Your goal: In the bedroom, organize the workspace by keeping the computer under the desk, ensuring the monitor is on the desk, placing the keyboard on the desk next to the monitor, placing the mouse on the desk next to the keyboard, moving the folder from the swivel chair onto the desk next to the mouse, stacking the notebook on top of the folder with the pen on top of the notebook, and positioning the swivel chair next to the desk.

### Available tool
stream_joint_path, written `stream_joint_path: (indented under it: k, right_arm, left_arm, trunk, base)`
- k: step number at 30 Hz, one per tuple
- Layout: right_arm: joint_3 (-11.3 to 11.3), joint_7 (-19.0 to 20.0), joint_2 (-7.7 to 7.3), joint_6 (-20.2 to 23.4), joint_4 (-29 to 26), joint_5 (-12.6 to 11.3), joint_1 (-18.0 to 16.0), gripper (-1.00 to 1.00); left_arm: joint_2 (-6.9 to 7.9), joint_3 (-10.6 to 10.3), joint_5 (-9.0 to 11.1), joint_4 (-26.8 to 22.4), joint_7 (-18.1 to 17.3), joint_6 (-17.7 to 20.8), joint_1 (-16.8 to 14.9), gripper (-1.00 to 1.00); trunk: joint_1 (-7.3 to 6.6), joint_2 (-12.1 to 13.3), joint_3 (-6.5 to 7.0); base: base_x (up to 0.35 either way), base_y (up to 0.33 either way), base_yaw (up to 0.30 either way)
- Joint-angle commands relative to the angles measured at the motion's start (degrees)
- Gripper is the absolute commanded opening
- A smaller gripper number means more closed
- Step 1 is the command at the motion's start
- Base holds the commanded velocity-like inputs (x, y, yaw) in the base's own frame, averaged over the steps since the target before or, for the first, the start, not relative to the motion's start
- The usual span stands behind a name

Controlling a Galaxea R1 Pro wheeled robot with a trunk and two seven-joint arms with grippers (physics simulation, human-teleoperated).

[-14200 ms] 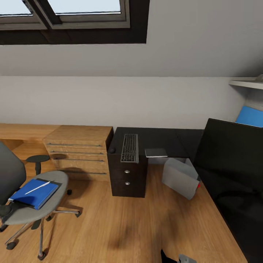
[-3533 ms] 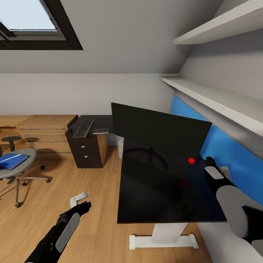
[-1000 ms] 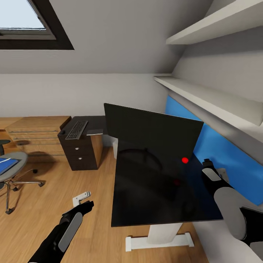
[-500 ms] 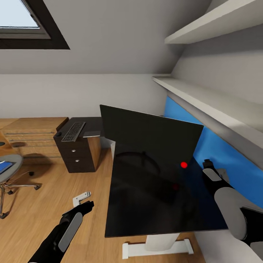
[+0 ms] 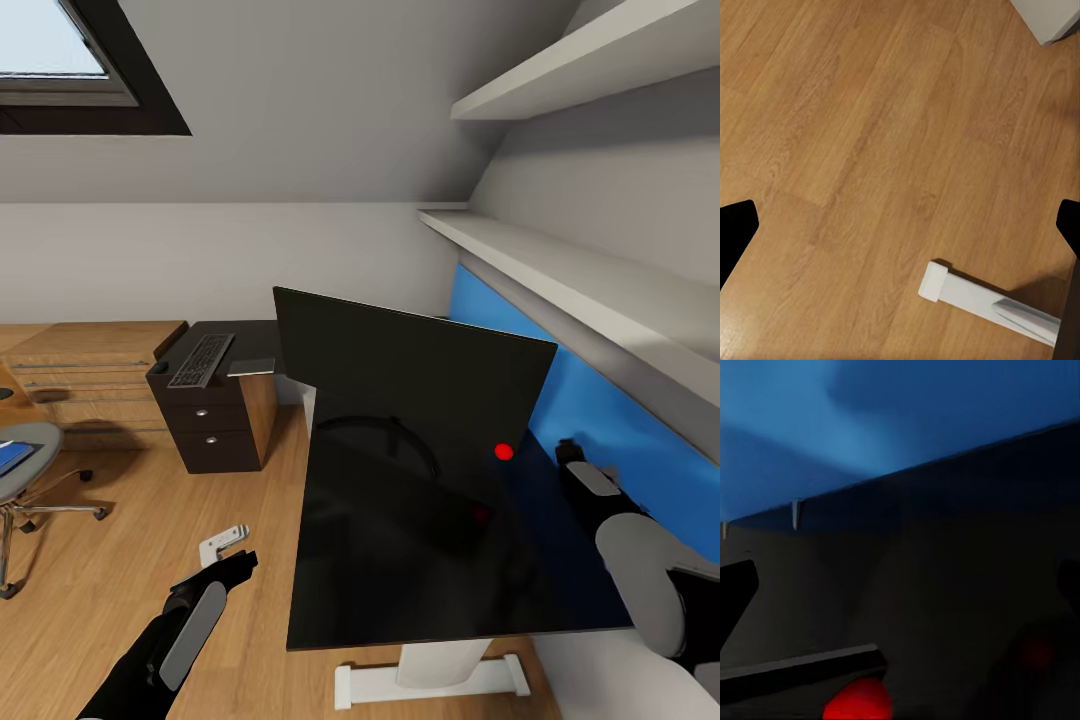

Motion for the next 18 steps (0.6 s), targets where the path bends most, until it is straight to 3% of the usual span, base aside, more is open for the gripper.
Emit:
stream_joint_path:
  k: [1, 7, 11, 18]
  right_arm:
    - [0.1, 0.0, -0.58, 2.4, 0.0, -2.2, 0.0, 1.0]
    - [0.1, 1.0, -2.2, 10.2, 0.0, -7.5, 0.0, 1.0]
    - [0.1, 1.7, -3.25, 15.4, 0.0, -12.5, 0.0, 1.0]
    - [0.1, 2.5, -3.82, 17.0, -0.1, -14.9, 0.0, 1.0]
  left_arm:
    - [0.07, -0.2, 0.5, -0.1, 0.5, 0.1, 0.0, 1.0]
    - [0.07, -0.2, 0.5, -0.1, 0.5, 0.1, 0.0, 1.0]
    - [0.07, -0.2, 0.5, -0.1, 0.5, 0.1, 0.0, 1.0]
    - [0.07, -0.2, 0.5, -0.1, 0.5, 0.1, 0.0, 1.0]
  trunk:
    - [0.02, -0.1, -0.09]
    - [0.02, -0.1, -0.09]
    - [0.02, -0.1, -0.09]
    - [0.02, -0.1, -0.09]
  base:
    - [0.0, 0.0, 0.0]
    - [0.0, 0.0, 0.0]
    - [0.0, 0.0, 0.0]
    - [0.0, 0.0, 0.0]
